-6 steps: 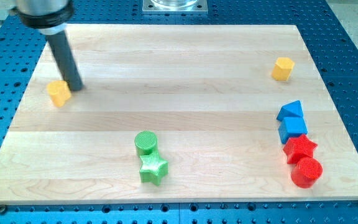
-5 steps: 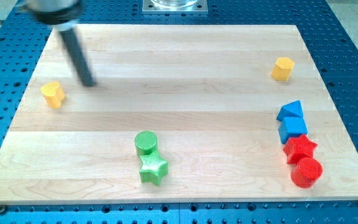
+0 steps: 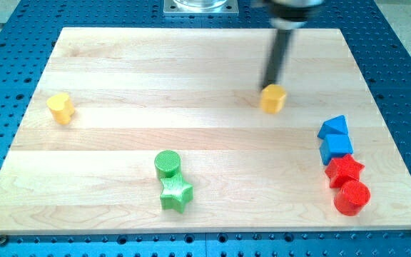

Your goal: Drag the yellow hexagon to the right side of the yellow heart

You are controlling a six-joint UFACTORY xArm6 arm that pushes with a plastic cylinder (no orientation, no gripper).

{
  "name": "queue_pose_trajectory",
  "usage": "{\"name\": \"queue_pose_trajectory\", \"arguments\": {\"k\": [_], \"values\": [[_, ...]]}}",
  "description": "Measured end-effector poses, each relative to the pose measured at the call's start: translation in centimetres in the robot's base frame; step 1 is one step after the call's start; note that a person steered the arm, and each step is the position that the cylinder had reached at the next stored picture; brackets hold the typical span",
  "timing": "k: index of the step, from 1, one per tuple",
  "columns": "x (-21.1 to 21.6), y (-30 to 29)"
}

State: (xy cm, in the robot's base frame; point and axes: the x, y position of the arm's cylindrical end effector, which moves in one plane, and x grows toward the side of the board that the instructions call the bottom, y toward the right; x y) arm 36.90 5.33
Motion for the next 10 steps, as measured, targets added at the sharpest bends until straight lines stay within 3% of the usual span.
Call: {"name": "queue_pose_trajectory", "arguments": {"k": [1,2,3,4,7,8,9,10], "values": [[-2.4,5.8],[0.9,12.9],[5.7,4.5],[5.8,-11.9],[5.5,-21.9],[3.9,-14.1],[3.1,-2.5],[2.7,13.7]]}}
